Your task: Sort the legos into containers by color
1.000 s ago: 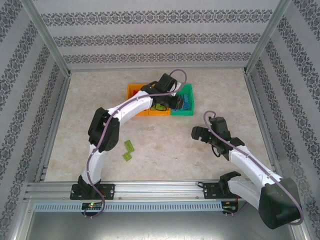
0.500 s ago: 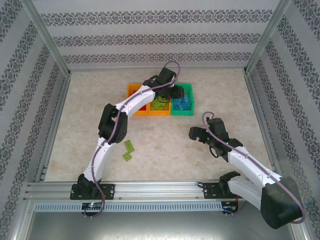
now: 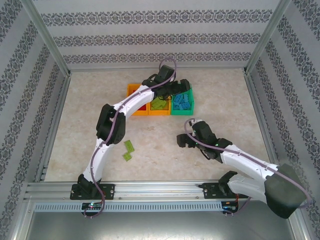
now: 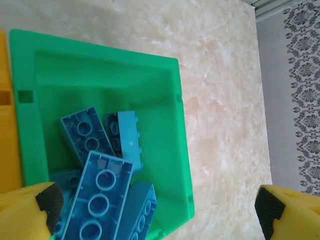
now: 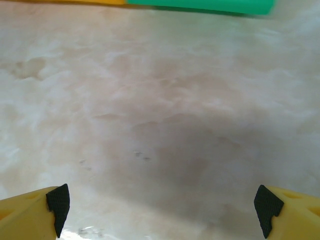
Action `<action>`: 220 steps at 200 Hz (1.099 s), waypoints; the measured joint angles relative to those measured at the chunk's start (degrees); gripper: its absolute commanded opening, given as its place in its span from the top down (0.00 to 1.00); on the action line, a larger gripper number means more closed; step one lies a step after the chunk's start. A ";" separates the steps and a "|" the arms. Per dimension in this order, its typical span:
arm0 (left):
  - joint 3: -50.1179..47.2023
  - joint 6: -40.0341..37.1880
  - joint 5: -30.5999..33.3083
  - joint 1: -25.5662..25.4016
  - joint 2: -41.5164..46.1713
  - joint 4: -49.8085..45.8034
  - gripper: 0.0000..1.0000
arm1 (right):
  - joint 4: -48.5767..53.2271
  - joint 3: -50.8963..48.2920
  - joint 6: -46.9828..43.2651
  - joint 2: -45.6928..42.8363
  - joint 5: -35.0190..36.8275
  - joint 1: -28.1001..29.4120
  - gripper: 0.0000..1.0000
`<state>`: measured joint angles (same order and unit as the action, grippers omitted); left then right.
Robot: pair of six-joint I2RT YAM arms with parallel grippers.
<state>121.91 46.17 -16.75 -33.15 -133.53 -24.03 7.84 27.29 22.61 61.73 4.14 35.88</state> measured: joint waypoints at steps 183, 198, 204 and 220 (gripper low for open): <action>-68.06 -3.74 15.78 29.29 58.25 0.20 0.01 | 9.60 47.63 7.10 48.63 -3.13 25.18 0.16; -70.29 -3.82 15.98 29.97 59.58 -0.57 0.01 | 12.74 52.50 7.08 51.93 -3.13 26.53 0.16; -71.08 -3.89 16.00 30.08 59.95 -0.85 0.01 | 13.86 54.40 7.06 53.29 -3.13 26.95 0.16; -72.11 -3.91 16.13 30.21 60.19 -1.73 0.01 | 15.63 57.81 7.08 56.02 -3.13 27.69 0.18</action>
<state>49.80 42.26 -0.62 -2.94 -73.34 -25.76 23.46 85.10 29.69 117.75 1.02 63.57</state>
